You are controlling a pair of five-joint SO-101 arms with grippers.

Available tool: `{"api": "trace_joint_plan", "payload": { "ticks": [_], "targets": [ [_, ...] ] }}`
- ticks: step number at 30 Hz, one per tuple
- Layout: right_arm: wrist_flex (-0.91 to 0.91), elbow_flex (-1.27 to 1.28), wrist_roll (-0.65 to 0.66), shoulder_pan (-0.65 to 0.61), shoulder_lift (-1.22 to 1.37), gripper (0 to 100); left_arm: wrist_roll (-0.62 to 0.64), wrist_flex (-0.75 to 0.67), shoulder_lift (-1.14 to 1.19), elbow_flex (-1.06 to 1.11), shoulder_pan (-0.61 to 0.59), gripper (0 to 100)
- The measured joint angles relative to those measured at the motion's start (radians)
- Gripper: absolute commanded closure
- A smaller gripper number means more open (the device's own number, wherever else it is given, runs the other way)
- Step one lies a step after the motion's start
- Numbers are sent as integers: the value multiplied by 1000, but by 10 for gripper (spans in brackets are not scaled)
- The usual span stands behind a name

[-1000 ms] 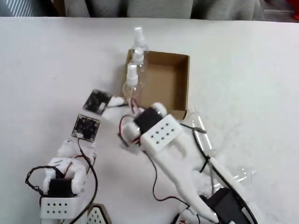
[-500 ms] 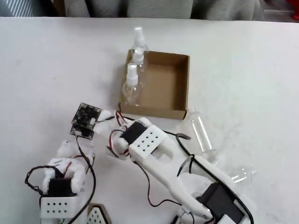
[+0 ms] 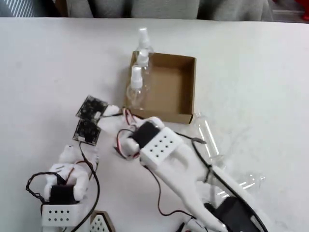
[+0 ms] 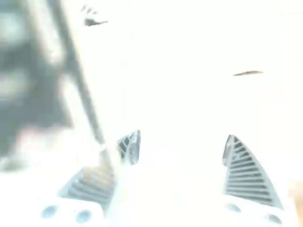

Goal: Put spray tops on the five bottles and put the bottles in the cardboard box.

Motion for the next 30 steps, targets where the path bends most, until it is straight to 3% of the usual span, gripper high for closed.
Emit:
{"api": "trace_joint_plan", "payload": {
  "ticks": [13,17,22,30],
  "targets": [
    [261,-51,0,213,-419,752,0,0,0,0,0,976],
    [330,-51,0,402,-479,828,0,0,0,0,0,976],
    [331,-46,-5,729,-486,968,0,0,0,0,0,976],
    [164,160,-5,1074,-486,896,0,0,0,0,0,976]
  ]
}}
